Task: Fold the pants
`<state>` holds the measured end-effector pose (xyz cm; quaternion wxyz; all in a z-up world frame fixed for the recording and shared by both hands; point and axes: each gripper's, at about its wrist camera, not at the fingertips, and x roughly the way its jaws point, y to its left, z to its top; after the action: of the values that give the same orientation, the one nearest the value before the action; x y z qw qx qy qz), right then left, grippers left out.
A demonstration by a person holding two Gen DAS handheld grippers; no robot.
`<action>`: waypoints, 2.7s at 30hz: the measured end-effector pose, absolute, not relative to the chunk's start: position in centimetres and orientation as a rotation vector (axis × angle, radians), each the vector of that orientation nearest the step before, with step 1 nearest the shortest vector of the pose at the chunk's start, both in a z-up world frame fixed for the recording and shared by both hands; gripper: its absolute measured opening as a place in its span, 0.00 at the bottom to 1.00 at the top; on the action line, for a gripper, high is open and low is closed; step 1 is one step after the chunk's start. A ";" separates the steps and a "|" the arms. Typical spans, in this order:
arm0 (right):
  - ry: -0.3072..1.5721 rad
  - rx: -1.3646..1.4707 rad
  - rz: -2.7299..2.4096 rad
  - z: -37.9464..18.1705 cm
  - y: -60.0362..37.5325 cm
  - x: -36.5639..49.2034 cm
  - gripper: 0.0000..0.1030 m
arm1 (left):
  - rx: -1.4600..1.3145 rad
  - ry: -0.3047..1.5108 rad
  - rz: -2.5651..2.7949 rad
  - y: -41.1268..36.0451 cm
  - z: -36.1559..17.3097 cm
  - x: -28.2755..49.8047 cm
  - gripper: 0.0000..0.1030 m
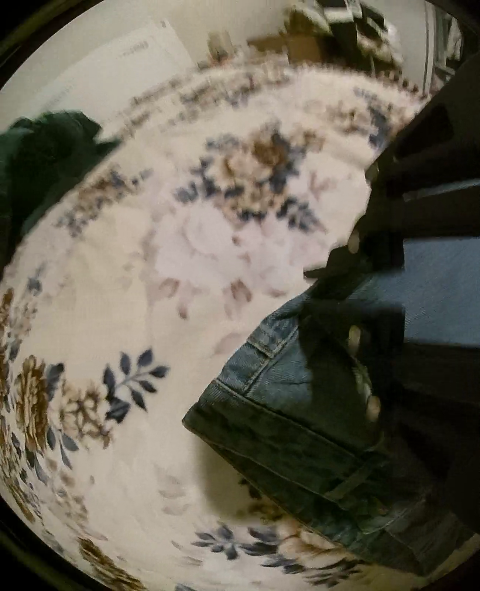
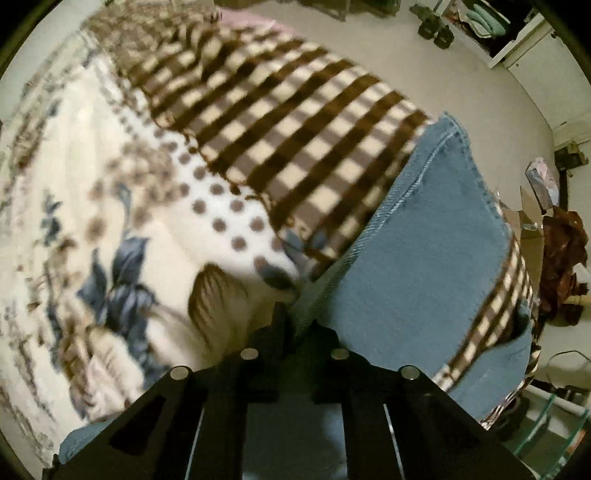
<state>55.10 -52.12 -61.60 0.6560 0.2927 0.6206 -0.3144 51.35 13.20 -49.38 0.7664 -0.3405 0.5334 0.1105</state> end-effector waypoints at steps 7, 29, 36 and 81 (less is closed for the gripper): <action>1.336 0.674 -0.641 -55.4 -51.1 46.0 0.05 | -0.758 1.093 0.172 14.4 -46.7 44.4 0.04; 1.497 0.726 -0.578 -63.2 -48.6 30.1 0.05 | -1.163 0.951 0.091 15.1 -47.7 41.6 0.76; 1.499 0.744 -0.584 -63.3 -49.0 29.7 0.05 | -0.940 1.128 0.106 12.5 -50.3 49.5 0.71; 1.319 0.980 -0.448 -63.8 -55.6 20.7 0.04 | -1.024 0.956 0.294 24.0 -55.0 21.2 0.10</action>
<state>20.73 -55.58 -63.84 0.6586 0.4328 0.5828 -0.1980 21.23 23.96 -55.02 0.7547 -0.4694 0.4380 0.1349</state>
